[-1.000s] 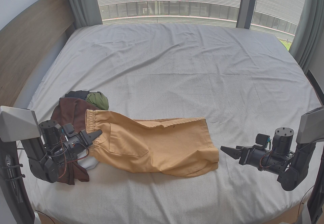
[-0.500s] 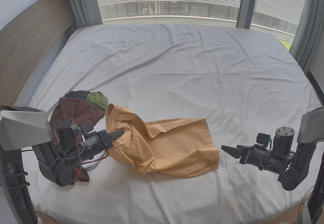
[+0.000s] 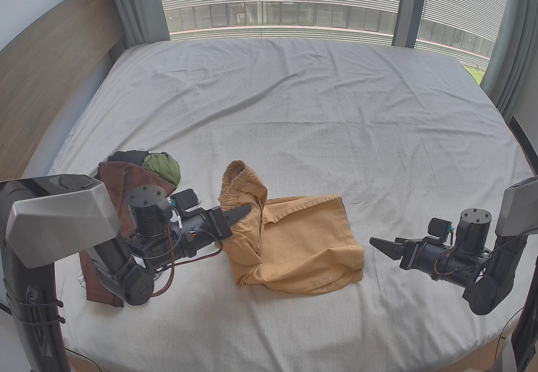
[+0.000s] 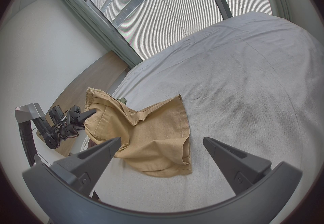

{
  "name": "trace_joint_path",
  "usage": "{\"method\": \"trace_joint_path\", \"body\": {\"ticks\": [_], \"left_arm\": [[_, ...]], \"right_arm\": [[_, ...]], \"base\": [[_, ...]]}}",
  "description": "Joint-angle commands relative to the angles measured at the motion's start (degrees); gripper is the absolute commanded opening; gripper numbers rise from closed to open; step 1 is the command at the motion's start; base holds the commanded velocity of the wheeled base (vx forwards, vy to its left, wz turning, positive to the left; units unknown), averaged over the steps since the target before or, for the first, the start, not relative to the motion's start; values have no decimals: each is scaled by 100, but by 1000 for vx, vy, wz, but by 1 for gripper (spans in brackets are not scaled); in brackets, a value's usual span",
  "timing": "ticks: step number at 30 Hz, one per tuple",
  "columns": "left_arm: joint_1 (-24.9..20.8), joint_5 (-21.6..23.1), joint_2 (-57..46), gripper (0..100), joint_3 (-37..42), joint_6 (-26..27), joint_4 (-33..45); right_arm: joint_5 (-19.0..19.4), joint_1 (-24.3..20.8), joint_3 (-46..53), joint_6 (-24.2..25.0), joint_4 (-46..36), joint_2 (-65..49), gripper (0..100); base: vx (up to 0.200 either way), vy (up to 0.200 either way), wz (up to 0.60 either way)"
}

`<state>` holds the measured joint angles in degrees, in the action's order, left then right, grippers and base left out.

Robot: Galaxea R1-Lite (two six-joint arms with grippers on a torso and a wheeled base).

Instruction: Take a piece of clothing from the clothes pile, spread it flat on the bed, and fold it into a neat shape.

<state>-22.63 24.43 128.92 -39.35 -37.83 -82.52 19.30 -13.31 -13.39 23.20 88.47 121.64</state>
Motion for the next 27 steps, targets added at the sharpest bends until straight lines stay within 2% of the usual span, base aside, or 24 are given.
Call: {"method": "trace_joint_path", "body": {"ticks": [1,27], "left_arm": [[-304,-17,310,0,-398,-5,43],[-1016,-140,1215,0,-2006,-190,799]], "right_arm": [[4,57,-15,0,4,-61,100],[13,118,-50,18,-5,-202,100]], "base": [[0,0,0],[0,0,0]]}}
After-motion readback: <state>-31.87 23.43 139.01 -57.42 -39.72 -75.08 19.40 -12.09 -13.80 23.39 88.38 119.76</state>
